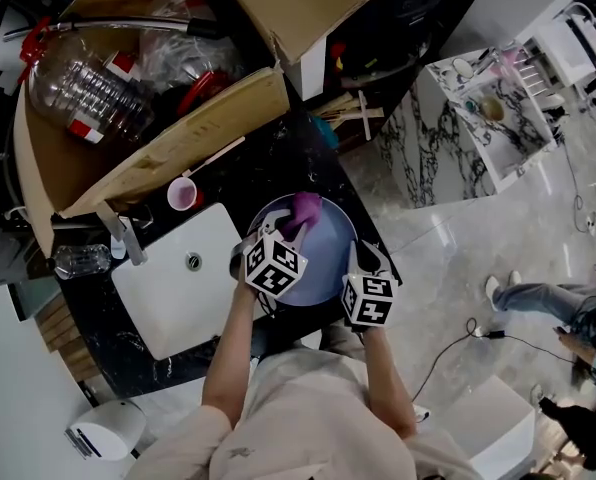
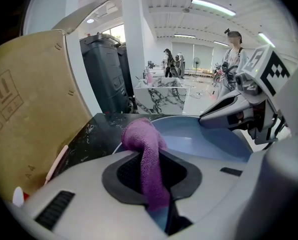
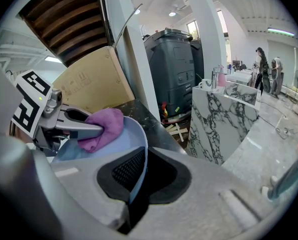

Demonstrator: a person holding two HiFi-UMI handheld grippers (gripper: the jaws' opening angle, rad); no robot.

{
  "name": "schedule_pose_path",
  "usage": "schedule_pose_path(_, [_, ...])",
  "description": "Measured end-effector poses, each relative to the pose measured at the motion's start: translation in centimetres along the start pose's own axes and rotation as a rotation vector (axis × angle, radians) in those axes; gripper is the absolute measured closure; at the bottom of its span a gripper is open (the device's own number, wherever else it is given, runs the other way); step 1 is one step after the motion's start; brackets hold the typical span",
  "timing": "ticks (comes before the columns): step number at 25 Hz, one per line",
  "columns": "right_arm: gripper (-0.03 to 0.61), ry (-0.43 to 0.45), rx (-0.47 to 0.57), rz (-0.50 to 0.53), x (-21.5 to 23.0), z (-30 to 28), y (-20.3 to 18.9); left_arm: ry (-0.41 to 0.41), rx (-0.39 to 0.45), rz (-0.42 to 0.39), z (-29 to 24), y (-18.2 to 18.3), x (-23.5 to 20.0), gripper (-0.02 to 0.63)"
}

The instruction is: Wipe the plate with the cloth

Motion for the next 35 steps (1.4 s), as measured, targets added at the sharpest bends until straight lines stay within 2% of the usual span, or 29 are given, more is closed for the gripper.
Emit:
schedule_pose_path(21, [0.555, -0.021, 0.007, -0.059, 0.0, -0.2, -0.2, -0.155, -0.008, -0.083, -2.1, 1.9, 4.1, 0.555])
schedule_pose_path(35, [0.555, -0.044, 0.020, -0.080, -0.3, -0.1, -0.3, -0.249, -0.012, -0.086, -1.7, 1.4, 6.5, 0.555])
Point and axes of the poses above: the fingertips, and each gripper's own axes: z backward along the fingers, x to its right, y out of its top, the point moved 10 cm from there along z, backward along the fingers, and after that the axes turned 11 degrees about -y, right-handed, at the moved point
